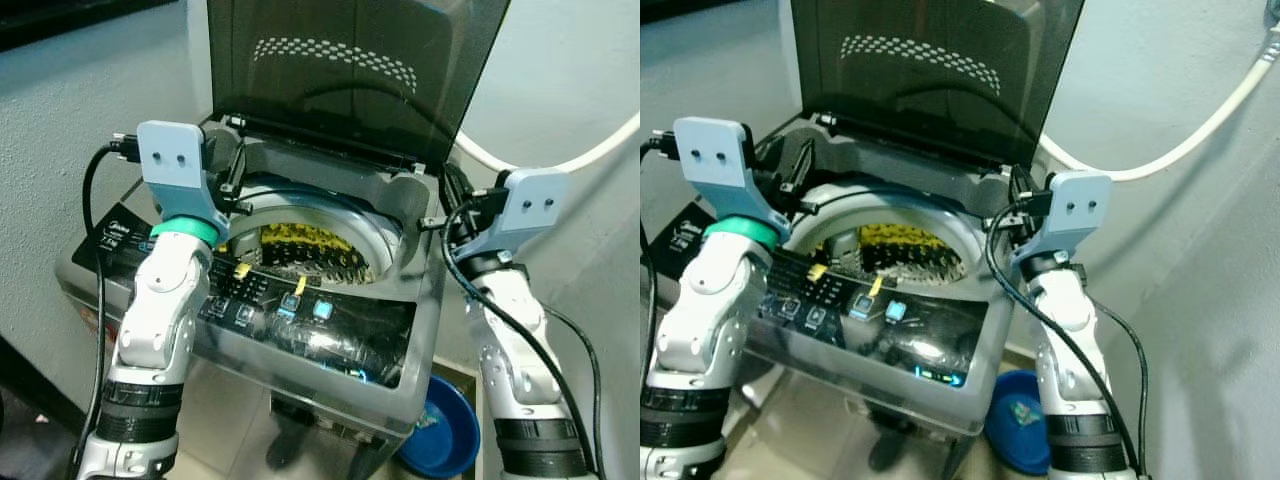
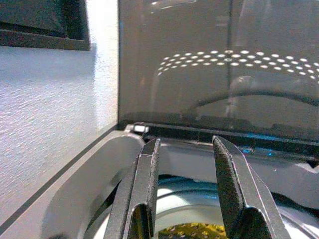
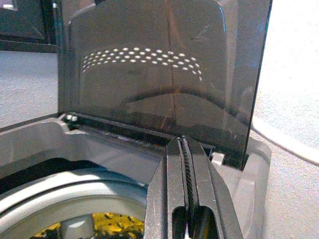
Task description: Clothes washing
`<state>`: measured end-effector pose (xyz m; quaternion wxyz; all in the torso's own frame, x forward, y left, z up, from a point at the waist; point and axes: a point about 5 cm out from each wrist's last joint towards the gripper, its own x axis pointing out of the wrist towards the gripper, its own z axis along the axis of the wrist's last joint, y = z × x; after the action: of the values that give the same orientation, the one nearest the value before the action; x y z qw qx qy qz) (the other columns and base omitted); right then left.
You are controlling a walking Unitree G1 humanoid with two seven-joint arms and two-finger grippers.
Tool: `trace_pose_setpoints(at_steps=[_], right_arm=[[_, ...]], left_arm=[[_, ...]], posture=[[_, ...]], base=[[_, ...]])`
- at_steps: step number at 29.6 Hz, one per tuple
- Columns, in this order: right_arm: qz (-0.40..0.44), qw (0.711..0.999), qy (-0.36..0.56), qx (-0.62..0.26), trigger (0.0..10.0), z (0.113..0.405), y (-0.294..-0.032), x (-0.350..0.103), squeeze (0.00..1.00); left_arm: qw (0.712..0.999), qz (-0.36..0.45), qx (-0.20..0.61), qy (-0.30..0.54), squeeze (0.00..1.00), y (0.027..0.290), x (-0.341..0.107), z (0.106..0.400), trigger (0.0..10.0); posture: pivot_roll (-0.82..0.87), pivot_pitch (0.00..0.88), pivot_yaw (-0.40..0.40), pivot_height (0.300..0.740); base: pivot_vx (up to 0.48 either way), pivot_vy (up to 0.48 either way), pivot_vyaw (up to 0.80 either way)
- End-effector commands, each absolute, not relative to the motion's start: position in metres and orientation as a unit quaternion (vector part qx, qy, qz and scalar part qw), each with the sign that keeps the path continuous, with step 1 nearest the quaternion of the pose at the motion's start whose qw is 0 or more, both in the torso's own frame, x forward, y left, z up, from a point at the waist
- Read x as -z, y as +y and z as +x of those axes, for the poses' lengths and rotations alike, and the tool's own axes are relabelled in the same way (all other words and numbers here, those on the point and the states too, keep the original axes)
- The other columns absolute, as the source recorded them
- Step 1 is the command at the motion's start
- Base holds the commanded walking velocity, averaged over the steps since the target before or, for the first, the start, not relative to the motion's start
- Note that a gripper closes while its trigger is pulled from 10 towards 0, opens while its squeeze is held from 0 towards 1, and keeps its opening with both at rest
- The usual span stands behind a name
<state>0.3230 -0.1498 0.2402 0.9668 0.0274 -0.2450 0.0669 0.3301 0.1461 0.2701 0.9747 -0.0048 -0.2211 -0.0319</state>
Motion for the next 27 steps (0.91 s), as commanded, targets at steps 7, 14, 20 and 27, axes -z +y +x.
trace_pose_setpoints(at_steps=[7, 14, 20, 27], right_arm=[[0.028, 0.967, -0.246, -0.062, 10.0, 0.3252, -0.1516, -0.2408, 0.00], [0.018, 0.967, -0.245, -0.067, 10.0, 0.3243, -0.1505, -0.2400, 0.00], [0.006, 0.968, -0.240, -0.074, 10.0, 0.3245, -0.1497, -0.2385, 0.00], [-0.005, 0.968, -0.235, -0.092, 10.0, 0.3242, -0.1459, -0.2349, 0.00]], left_arm=[[0.974, -0.005, 0.034, -0.226, 0.00, 0.1432, -0.2708, 0.3302, 10.0], [0.973, -0.005, 0.034, -0.227, 0.00, 0.1412, -0.2709, 0.3329, 10.0], [0.973, -0.004, 0.035, -0.227, 0.00, 0.1402, -0.2713, 0.3345, 10.0], [0.976, 0.004, 0.043, -0.216, 0.00, 0.1379, -0.2679, 0.3365, 10.0]], posture=[[0.07, 0.000, -0.012, 0.740], [0.06, 0.000, -0.004, 0.740], [0.06, 0.000, -0.002, 0.740], [0.06, 0.000, -0.003, 0.740]], base=[[-0.381, 0.000, 0.00], [-0.392, 0.000, 0.00], [-0.233, 0.000, 0.26], [0.000, 0.000, 0.78]])
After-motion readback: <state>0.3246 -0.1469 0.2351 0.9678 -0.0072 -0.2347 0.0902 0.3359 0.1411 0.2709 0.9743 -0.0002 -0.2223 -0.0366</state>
